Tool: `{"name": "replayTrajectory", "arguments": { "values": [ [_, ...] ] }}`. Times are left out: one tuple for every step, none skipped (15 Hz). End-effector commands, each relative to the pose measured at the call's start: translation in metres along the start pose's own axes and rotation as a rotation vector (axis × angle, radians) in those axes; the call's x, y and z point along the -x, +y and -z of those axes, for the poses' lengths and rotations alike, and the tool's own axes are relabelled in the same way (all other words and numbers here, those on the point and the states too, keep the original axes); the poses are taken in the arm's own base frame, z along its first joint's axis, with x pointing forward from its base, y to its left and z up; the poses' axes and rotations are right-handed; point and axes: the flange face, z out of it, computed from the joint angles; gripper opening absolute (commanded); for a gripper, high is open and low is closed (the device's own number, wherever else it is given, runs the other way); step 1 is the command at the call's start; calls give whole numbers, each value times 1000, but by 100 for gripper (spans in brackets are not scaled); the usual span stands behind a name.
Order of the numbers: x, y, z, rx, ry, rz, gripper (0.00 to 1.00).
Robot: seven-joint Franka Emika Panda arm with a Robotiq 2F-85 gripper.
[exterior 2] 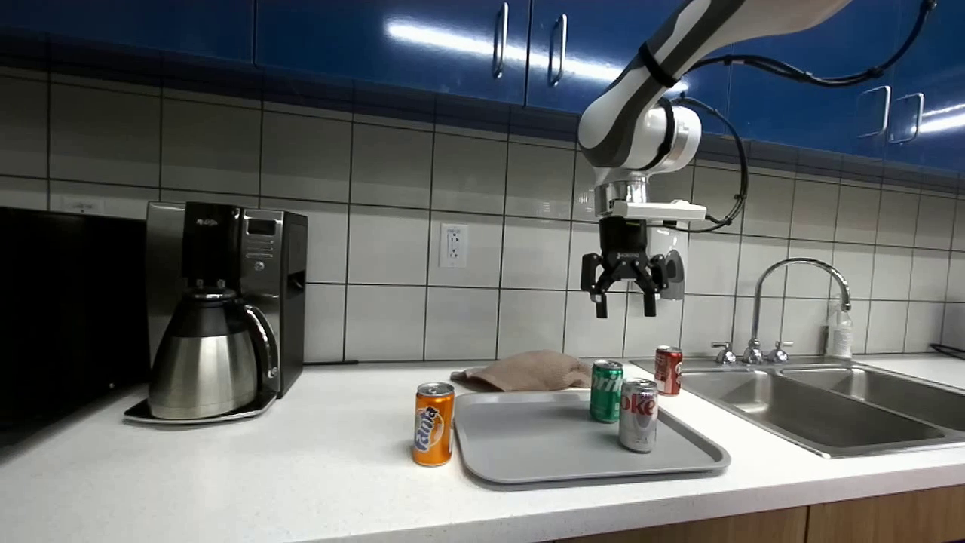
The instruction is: Remove the orange, grey and green cans from the tray
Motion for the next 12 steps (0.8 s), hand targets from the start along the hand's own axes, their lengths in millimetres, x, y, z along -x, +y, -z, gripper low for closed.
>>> {"name": "replayTrajectory", "arguments": {
  "values": [
    [9, 20, -12, -1, -14, 35, 100],
    [11, 21, -18, 6, -27, 44, 100],
    [12, 31, -23, 4, -28, 39, 100],
    [12, 34, -23, 4, -37, 43, 100],
    [11, 37, -25, 0, -39, 41, 100],
    [10, 39, -26, 0, -39, 38, 100],
    [9, 44, -27, -2, -36, 32, 100],
    [8, 45, -28, -2, -35, 28, 100],
    [6, 45, -31, -8, -35, 26, 100],
    [6, 46, -33, -5, -32, 23, 100],
    [6, 44, -36, 1, -29, 27, 100],
    [6, 43, -39, 6, -25, 31, 100]
  ]
}}
